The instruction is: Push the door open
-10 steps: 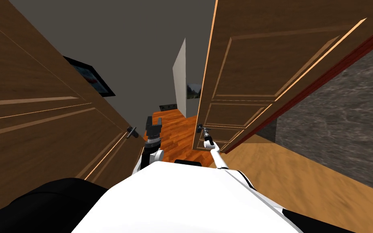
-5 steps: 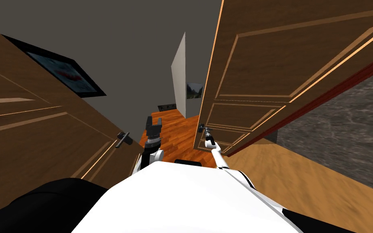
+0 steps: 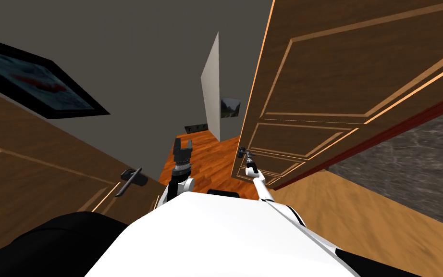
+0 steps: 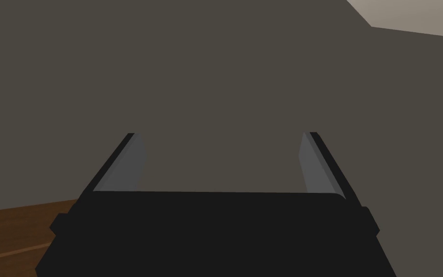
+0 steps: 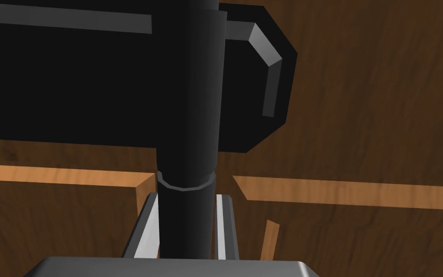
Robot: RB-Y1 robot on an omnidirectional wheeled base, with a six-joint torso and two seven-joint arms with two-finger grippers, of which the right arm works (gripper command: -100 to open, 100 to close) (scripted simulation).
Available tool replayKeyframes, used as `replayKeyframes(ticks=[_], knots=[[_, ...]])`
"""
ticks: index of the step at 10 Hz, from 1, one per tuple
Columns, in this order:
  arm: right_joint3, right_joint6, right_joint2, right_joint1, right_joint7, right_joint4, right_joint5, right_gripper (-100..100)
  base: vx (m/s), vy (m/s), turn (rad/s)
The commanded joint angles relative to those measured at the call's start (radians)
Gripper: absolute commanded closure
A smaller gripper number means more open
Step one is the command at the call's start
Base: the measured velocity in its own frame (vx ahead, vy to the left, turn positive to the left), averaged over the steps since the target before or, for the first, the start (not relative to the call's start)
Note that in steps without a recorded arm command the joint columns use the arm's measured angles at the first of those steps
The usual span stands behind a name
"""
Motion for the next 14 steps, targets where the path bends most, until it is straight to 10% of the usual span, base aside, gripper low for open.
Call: replayKeyframes(ticks=[1, 14], knots=[[-0.031, -0.008, -0.011, -0.007, 0.01, 0.008, -0.005, 100, 0.202, 0.104, -0.06], [-0.173, -0.014, -0.04, -0.004, 0.049, 0.024, -0.034, 100, 0.177, 0.097, -0.07]])
